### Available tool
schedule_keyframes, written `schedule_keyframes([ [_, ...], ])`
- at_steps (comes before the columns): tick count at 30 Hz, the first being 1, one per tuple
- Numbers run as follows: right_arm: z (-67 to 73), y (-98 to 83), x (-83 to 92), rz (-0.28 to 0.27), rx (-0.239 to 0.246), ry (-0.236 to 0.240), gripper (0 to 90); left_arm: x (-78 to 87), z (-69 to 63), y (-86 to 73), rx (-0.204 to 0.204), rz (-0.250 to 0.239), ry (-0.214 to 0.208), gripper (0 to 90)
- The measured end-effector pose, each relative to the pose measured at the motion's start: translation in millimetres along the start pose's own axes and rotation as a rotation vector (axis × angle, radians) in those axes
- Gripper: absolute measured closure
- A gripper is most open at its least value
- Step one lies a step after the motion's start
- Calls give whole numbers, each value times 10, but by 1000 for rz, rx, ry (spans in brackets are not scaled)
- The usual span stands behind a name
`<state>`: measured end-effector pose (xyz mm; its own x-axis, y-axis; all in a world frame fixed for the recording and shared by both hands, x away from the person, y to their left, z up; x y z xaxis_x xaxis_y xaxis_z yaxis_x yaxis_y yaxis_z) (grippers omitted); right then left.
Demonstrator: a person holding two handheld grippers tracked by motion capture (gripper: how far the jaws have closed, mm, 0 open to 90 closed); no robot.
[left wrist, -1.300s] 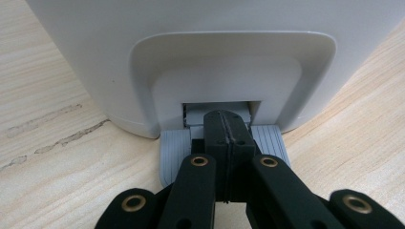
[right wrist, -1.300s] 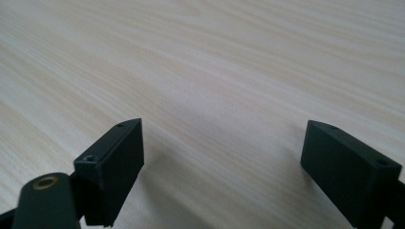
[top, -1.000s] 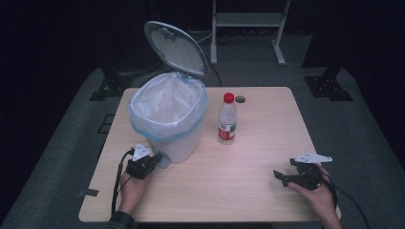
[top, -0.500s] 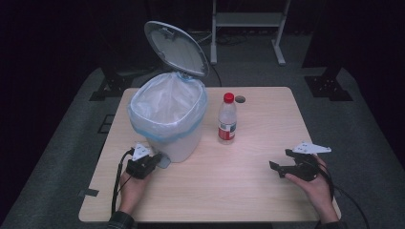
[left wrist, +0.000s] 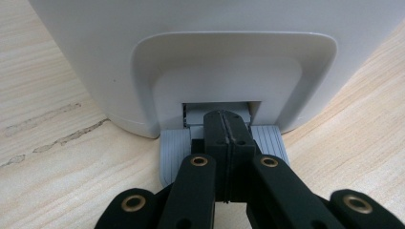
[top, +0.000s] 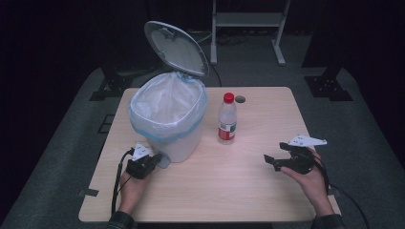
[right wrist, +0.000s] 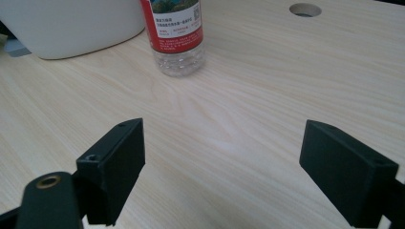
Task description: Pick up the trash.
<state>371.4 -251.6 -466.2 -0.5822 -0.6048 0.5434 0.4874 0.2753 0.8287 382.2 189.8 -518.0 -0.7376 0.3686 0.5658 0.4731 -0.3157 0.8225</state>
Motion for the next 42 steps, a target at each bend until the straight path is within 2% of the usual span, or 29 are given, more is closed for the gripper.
schedule_keyframes([
  [24, 117, 272, -140, -17, 30, 38, 142, 0, 0, -1, 0, 1, 0, 900],
  [42, 215, 494, -308, -29, 61, 60, 148, 0, 0, 0, 1, 0, 1, 900],
])
Point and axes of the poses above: each handheld gripper's, and its own axes: x roughly backward along the jaws, y roughly out of its top, z roughly to its left, the point moved 7 cm from there along -x, roughly forward along the jaws, and after that the axes turned 6 degrees about y, right-handed, at the moved point
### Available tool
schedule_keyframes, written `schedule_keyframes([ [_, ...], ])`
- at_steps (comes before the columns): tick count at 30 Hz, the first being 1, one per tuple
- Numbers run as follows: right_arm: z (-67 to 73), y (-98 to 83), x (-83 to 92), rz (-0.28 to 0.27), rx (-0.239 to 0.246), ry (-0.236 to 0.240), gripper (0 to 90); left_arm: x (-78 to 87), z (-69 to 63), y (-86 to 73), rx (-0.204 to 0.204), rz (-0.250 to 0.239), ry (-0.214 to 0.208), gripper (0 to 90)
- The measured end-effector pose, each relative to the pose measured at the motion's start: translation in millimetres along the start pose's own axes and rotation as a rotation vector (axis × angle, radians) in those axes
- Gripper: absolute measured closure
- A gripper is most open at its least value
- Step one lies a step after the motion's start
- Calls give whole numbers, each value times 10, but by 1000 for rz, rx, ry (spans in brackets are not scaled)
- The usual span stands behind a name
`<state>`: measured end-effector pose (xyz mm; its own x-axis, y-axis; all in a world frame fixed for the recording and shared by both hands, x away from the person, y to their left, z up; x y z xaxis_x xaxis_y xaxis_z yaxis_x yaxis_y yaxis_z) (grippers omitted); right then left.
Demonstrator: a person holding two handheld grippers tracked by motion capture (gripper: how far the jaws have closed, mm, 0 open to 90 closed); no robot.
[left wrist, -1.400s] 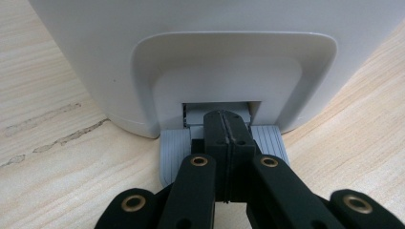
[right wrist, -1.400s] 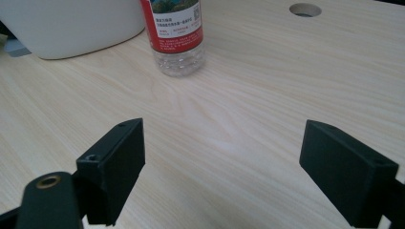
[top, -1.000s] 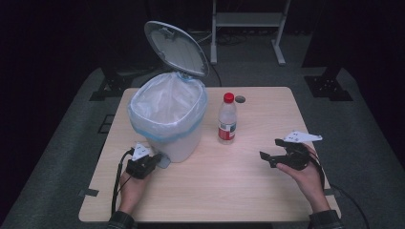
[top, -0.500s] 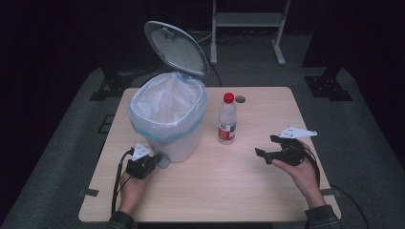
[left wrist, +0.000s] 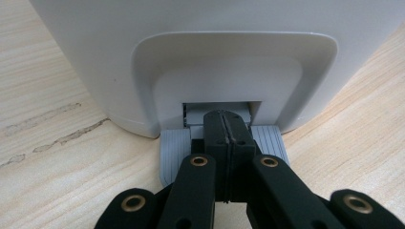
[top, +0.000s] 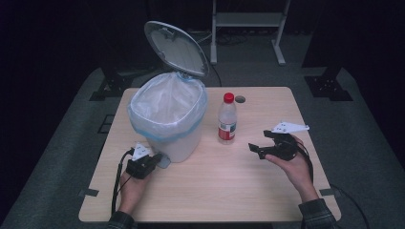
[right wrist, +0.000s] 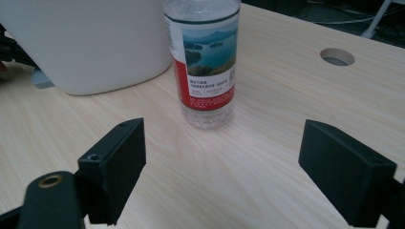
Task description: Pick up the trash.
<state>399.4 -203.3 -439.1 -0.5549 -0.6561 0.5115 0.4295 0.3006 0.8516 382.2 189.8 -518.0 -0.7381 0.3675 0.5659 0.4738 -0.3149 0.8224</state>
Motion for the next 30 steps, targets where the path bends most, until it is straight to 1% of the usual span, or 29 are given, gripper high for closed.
schedule_keyframes([
  [4, 10, 46, -45, -2, 8, 3, 148, 0, 1, 0, 0, 0, 1, 898],
  [22, 34, 239, -188, -20, 8, 18, 163, 1, 6, -3, 0, 3, 3, 894],
  [27, 39, 295, -249, -25, 13, 24, 163, 1, 5, -2, -2, 3, 4, 893],
  [28, 40, 305, -264, -25, 14, 23, 165, 0, 1, 0, 3, 0, 3, 894],
  [30, 44, 321, -304, -20, 13, 27, 165, -1, 0, 0, 3, -1, 3, 894],
])
Point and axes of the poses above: each handheld gripper's, and its own axes: x roughly backward along the jaws, y roughly out of its top, z roughly to its left, the point moved 7 cm from there along -x, roughly forward along the jaws, and after that the axes turned 6 degrees about y, right-handed, at the moved point
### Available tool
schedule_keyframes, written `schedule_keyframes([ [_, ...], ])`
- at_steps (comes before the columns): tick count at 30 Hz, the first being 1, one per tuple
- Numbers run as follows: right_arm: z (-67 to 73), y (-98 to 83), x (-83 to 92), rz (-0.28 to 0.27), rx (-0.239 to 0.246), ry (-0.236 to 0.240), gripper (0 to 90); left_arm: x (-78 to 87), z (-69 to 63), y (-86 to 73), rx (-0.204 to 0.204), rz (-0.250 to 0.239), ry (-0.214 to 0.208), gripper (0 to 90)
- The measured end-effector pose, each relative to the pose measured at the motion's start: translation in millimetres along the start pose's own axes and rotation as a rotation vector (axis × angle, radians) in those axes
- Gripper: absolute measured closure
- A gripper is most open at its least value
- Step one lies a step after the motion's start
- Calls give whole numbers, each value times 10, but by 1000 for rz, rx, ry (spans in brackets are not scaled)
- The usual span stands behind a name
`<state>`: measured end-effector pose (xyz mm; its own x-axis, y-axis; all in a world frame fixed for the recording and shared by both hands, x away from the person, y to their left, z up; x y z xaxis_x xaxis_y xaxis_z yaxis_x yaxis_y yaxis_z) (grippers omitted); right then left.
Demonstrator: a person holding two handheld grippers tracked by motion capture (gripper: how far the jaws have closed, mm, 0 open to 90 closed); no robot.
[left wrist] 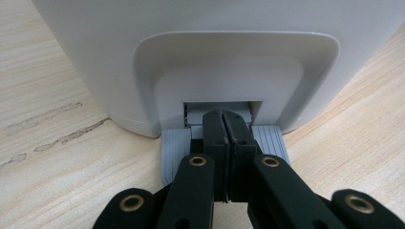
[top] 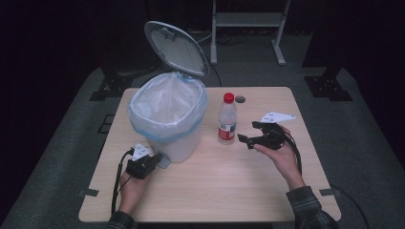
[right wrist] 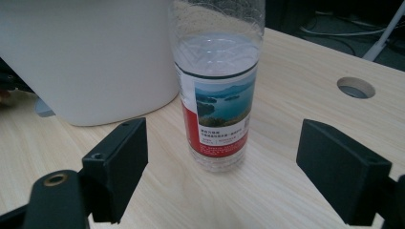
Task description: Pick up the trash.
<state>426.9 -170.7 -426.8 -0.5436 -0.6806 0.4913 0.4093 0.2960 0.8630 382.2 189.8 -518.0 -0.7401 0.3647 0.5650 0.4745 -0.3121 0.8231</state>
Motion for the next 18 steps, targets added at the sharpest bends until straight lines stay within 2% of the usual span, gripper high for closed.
schedule_keyframes([
  [7, 11, 68, -129, 6, 3, 12, 165, 0, -4, 1, 0, -1, 2, 893],
  [18, -12, 127, -336, 17, -23, 22, 164, 0, -6, 0, 0, -1, 3, 893],
])
Point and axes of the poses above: each handheld gripper's, and its own axes: x roughly backward along the jaws, y roughly out of its top, z roughly to its left, the point moved 7 cm from there along -x, roughly forward along the jaws, and after that the axes turned 6 degrees about y, right-handed, at the moved point
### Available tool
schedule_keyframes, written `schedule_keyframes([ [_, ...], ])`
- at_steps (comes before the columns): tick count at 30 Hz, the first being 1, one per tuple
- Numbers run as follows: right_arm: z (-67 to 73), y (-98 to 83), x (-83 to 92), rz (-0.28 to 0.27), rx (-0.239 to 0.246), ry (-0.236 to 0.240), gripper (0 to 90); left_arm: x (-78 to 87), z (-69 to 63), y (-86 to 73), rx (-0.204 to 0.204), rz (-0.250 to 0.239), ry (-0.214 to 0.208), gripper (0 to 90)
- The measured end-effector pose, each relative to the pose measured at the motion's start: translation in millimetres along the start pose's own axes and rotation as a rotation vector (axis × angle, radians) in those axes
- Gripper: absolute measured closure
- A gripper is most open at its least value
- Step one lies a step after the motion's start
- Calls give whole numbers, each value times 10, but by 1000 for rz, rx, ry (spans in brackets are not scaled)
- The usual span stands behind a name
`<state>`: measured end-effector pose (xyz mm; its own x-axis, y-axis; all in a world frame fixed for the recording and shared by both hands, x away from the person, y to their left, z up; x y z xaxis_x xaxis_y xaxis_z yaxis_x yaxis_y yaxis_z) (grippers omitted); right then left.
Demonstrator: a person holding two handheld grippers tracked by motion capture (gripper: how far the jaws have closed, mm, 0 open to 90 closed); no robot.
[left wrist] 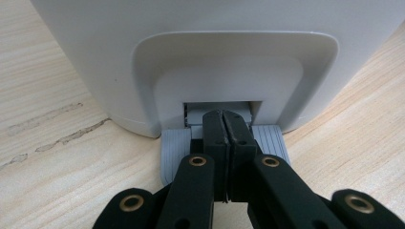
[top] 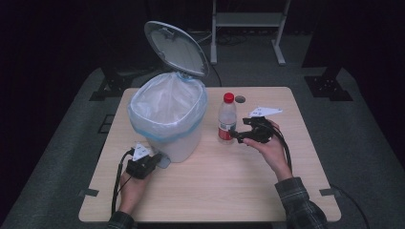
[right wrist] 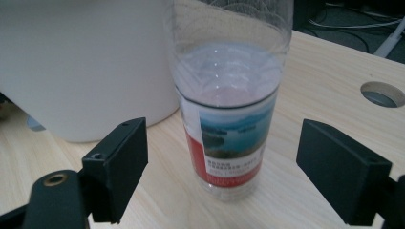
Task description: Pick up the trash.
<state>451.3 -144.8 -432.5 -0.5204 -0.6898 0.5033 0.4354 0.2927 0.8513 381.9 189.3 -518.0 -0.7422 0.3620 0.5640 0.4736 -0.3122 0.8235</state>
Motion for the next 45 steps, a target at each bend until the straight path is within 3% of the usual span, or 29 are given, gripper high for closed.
schedule_keyframes([
  [6, -19, 52, -112, 1, 12, -23, 164, 1, 4, -2, -3, 2, -1, 893],
  [12, -27, 32, -265, 25, 7, -14, 164, 0, 5, -1, -3, 2, -2, 893],
  [25, -61, 60, -475, -7, -9, -11, 164, 1, 5, -2, -3, 2, -2, 894],
  [45, -88, 83, -510, -47, -8, -30, 251, 2, 5, -2, -4, 3, -2, 894],
])
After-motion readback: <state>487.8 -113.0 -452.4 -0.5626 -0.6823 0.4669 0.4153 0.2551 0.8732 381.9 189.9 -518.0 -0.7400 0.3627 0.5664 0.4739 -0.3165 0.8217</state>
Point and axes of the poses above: each handheld gripper's, and its own axes: x roughly backward along the jaws, y roughly out of its top, z roughly to its left, the point moved 7 cm from there along -x, roughly forward along the jaws, and after that the axes turned 6 degrees about y, right-handed, at the moved point
